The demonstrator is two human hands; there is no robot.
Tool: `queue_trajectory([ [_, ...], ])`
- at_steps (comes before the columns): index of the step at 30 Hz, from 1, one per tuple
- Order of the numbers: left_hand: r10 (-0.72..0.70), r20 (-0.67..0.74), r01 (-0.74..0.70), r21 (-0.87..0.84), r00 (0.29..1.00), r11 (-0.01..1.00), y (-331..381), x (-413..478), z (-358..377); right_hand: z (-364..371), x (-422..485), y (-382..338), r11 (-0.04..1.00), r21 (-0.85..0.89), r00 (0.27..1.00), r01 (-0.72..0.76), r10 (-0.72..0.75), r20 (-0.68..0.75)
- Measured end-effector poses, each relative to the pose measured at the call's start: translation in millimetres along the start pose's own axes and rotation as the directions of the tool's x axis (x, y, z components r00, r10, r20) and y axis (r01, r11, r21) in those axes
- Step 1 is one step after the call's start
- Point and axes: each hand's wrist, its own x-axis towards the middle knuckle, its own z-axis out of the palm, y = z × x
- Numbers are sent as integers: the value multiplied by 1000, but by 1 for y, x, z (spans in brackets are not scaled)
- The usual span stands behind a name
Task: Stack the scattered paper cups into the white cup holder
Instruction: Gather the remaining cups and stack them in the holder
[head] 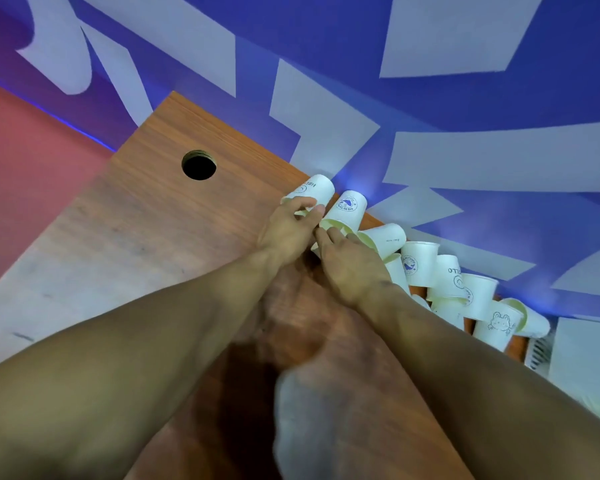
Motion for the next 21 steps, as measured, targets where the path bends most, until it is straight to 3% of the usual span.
queue_trajectory([
  [3, 63, -156, -55, 60, 986, 997, 0, -4, -4, -10, 0, -2, 998, -67, 1000, -14, 15, 16],
  [8, 228, -246, -146, 312, 942, 939, 3, -26, -16, -23, -20, -6, 991, -124, 998, -46, 51, 35],
  [11, 298, -267, -180, 390, 917, 903, 7, -44, -23, -31, -39, -10, 996, -49, 996, -81, 82, 26],
  [13, 318, -259, -205, 384, 912, 900, 12, -58, -27, -37, -54, -11, 988, 94, 992, -123, 123, 5],
  [15, 341, -255, -234, 373, 905, 898, 15, -73, -30, -40, -70, -10, 976, 173, 988, -134, 144, -48],
  [21, 511, -182, -369, 500, 840, 783, 31, -130, -29, -41, -124, 1, 997, 33, 921, -68, 75, -382],
])
